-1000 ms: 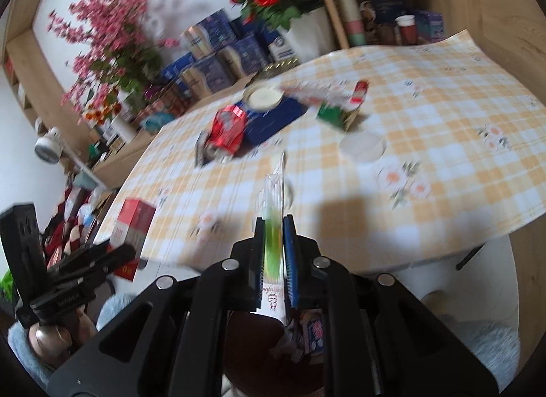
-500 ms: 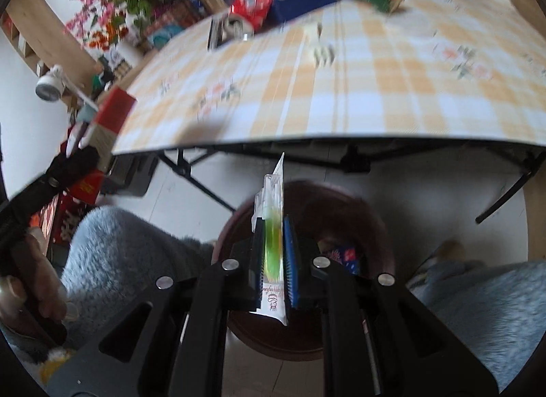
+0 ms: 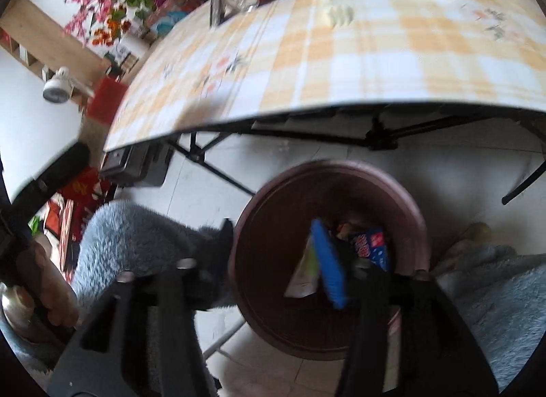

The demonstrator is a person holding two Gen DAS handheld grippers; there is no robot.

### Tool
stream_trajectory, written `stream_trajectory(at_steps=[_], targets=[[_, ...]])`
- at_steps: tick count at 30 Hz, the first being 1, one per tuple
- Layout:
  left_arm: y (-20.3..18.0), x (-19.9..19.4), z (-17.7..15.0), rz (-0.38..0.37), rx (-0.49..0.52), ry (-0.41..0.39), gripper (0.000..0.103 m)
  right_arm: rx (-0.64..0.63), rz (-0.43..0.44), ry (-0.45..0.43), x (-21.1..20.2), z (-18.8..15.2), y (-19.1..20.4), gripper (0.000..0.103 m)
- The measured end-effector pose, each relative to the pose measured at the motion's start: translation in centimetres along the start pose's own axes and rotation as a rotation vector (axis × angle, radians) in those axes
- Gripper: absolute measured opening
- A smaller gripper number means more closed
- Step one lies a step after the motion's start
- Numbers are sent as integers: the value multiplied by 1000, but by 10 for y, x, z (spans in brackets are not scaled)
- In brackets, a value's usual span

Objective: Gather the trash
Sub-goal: 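Open the right tool to drop the pen packet into the bin, then open the left tool to drop the red Double Happiness pack into the bin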

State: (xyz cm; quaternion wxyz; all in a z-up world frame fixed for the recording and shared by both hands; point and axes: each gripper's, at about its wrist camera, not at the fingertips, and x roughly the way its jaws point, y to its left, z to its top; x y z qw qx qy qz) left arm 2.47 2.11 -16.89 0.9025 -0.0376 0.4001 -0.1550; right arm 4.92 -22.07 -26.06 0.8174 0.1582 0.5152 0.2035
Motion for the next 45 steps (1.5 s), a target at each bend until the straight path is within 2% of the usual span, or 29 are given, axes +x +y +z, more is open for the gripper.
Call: stream_trajectory(at_steps=[4,7,10,16,19,22,31,34,45], targets=[[-8,6,-4,-11,41,7,56,-13,-60,-110,-26,8,-10,74],[-13,8,-7,-36,74,6,56,-67,-145,-210,-49,12,-15,88],[-20,13,-9,-47,116,4,56,-131,-217,-283,-66,15,-18,95],[-34,25,-16,-59,202,-8,56,-289,-323,-436,-92,8,-17,97],[-36,31,-19,-86,207,-4,56,-276,-320,-438,-89,6,-21,97],[-39,36,-23,-120,220,9,56,-273,-355,-434,-84,7,-24,97],[-61,57,-41,-165,320,117,56,-159,-332,-435,-83,11,-42,97],[-62,69,-45,-159,327,169,56,-138,-328,-433,-83,11,-45,97],[-58,84,-50,-158,300,242,56,-130,-335,-425,-83,10,-46,97]])
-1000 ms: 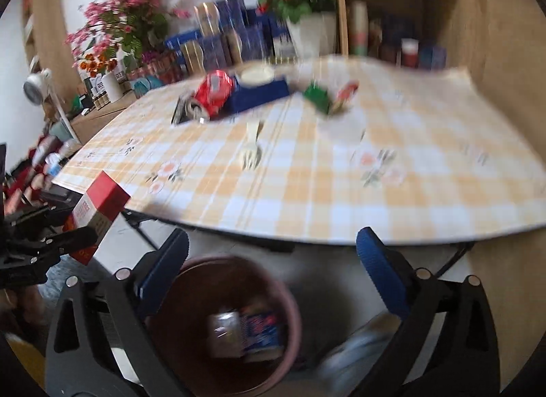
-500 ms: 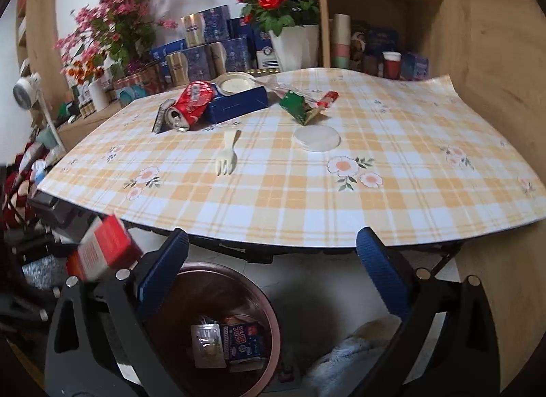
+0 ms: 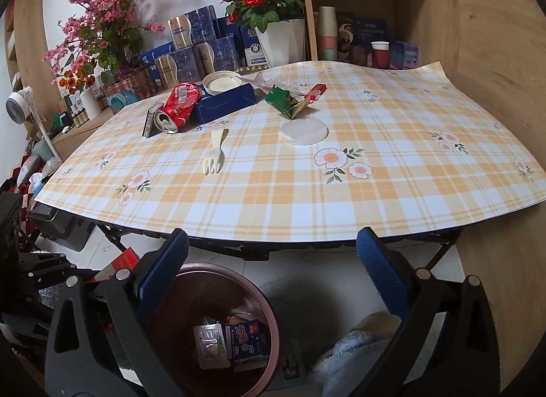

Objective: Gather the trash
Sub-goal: 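Open the left tool to drop the red Double Happiness pack into the bin, then grasp the black Force box with the left tool while the right tool grasps the clear plastic wrapper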

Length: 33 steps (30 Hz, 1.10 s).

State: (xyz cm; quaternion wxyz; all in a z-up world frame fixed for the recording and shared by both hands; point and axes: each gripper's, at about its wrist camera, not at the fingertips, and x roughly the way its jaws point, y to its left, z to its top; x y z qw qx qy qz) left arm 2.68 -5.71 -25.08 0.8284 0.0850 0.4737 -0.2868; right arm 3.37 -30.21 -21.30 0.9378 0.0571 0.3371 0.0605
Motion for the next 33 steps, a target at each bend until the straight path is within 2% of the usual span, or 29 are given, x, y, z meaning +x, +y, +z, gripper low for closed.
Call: stream_trajectory(at_steps=[4,11,14,20,25,29,33], targets=[[1,1,0,15,-4,3,57,8,-2,5,1,0,-1,97],[7,-15,2,53,-41,-69,87,-14,-21,10,3,-1,3,97],[11,-22,4,99,-65,-103,92,-24,-35,16,3,0,5,97],[25,-35,10,162,-140,-154,97,-27,-23,23,1,5,7,97],[40,-53,18,184,-218,-229,97,-28,-77,48,3,14,7,97],[54,-66,31,249,-250,-276,97,-28,-58,60,6,25,5,97],[71,-78,45,286,-285,-311,97,-8,11,87,10,39,1,97]])
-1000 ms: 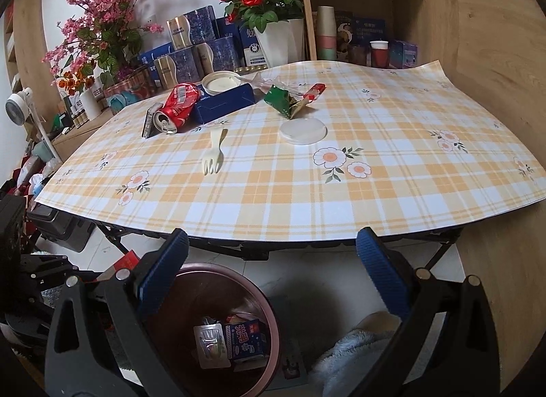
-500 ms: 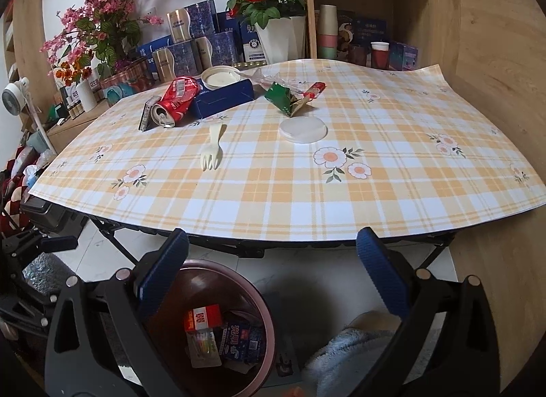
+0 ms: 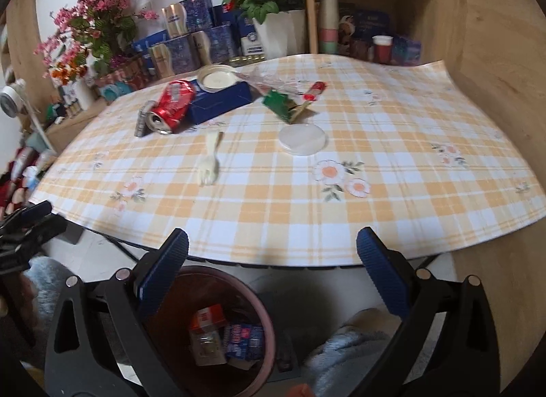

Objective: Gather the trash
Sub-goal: 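Grasp the black Force box with the left tool while the right tool grasps the clear plastic wrapper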

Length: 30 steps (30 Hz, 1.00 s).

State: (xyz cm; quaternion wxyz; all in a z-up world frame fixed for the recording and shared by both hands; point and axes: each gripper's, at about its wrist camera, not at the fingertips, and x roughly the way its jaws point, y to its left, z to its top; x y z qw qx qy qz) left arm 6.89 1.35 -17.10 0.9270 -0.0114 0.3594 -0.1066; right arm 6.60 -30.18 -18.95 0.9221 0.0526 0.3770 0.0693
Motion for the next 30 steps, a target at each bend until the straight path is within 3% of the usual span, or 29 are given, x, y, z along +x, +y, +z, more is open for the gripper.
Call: stream_trajectory(at_steps=[5,12,17,20,22,25,28,30], targets=[[19,8,23,17,-51,-9,97,-13,-7,-3,6,16,2,97],[39,37,56,75,-34,30,97,-4,0,22,25,37,-3,97],[44,65,92,23,3,63,97,-50,-18,31,42,55,-2,97],[52,90,116,-12,-59,106,97,-88,-10,77,58,70,1,97],[59,106,128,12,-124,141,96,-95,-10,83,63,78,2,97],[68,135,149,-17,-221,172,78,-76,7,96,73,90,-1,97],[77,166,160,-39,-305,217,74,-75,18,81,76,99,-3,97],[82,184,162,-63,-357,248,60,-89,28,73,78,106,-3,97]])
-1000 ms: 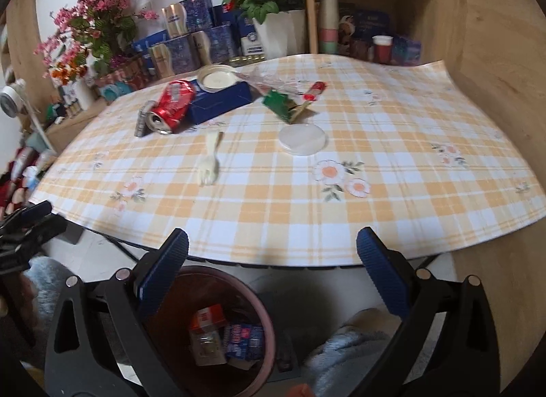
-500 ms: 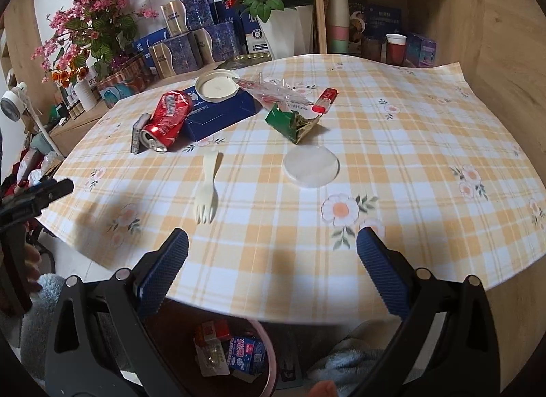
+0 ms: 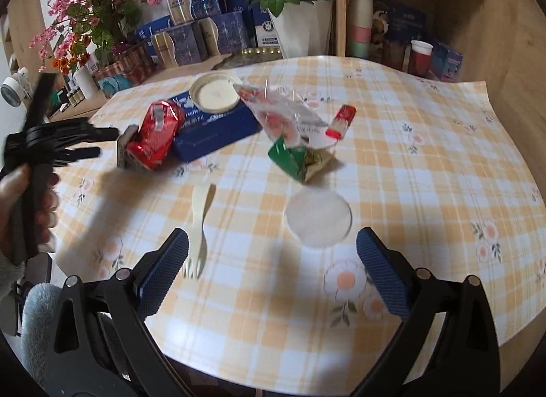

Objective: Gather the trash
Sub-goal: 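Grasp the black Force box with the left tool while the right tool grasps the clear plastic wrapper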

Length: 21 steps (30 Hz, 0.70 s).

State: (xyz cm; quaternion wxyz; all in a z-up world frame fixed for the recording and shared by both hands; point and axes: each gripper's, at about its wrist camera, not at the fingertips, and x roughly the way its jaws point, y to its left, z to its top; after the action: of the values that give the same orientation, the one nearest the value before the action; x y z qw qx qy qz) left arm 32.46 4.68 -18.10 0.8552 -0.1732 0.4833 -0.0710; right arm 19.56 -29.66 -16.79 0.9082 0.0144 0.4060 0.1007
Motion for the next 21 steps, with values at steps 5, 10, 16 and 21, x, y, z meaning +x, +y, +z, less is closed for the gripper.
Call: stream_trajectory(at_steps=[5,10,16,21], targets=[[9,25,4,-53,-69,27,50,-62,12,6,4,19,0,97],[2,14,6,-93,6,-12,23,-169,-60,11,21,50,7,97],[8,-9,10,-102,27,-63,12,-299,-198,81,78,93,23,91],[9,-26,7,-100,64,-91,12,-442,-344,270,140,114,43,73]])
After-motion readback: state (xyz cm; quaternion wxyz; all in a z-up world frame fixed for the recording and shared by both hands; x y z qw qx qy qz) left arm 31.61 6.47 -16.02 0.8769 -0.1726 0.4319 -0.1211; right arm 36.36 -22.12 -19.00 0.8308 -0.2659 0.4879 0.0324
